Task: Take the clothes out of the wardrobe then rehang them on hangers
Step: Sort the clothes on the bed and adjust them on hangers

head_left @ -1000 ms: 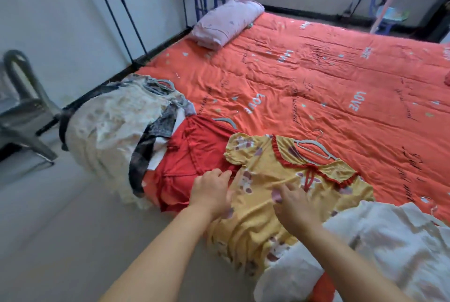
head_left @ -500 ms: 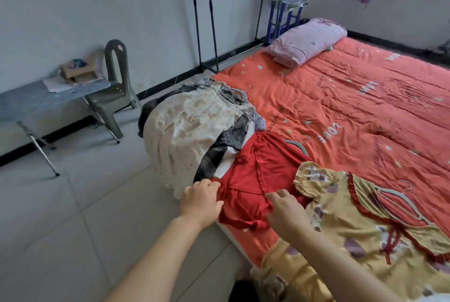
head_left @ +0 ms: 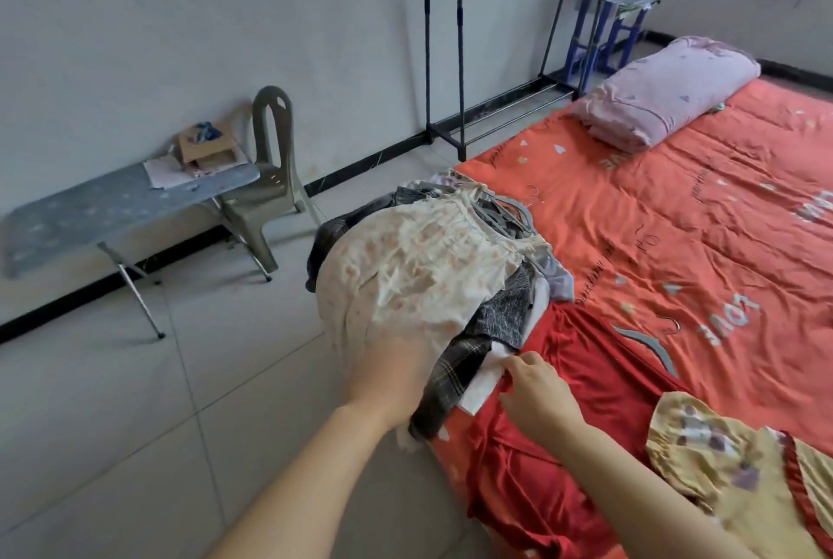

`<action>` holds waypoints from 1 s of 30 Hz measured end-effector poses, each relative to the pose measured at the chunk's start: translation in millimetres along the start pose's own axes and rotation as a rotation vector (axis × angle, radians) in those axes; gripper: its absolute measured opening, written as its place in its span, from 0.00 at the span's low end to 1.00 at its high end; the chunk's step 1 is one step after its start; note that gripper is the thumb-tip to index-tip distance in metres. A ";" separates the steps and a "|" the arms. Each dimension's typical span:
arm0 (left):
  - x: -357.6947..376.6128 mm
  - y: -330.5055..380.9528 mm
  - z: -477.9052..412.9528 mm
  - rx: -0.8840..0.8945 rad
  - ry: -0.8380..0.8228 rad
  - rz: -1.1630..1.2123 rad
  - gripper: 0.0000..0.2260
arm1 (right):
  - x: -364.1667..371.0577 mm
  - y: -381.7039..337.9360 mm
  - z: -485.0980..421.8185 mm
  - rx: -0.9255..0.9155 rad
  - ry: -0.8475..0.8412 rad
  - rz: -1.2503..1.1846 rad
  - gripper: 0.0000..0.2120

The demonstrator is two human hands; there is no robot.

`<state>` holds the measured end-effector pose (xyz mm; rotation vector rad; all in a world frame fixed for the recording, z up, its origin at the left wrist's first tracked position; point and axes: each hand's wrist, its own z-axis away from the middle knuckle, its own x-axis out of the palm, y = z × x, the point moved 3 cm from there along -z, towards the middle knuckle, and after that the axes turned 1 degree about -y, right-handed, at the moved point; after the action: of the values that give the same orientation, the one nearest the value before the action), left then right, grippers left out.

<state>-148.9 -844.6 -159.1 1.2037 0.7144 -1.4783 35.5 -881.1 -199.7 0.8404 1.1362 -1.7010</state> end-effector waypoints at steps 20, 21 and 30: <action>-88.6 -153.9 -238.9 0.342 -0.086 -0.025 0.18 | -27.4 -126.4 -213.5 0.312 0.052 -0.056 0.24; -89.0 -154.8 -249.8 0.356 -0.095 -0.030 0.18 | -28.6 -127.1 -220.4 0.325 0.058 -0.062 0.24; -82.9 -142.0 -352.1 0.412 -0.198 -0.048 0.18 | -40.9 -87.0 -316.6 0.419 0.065 -0.137 0.23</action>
<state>-180.1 -461.3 -215.2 1.3251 0.3127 -1.8139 -12.8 -557.0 -245.3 1.1002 0.9071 -2.0798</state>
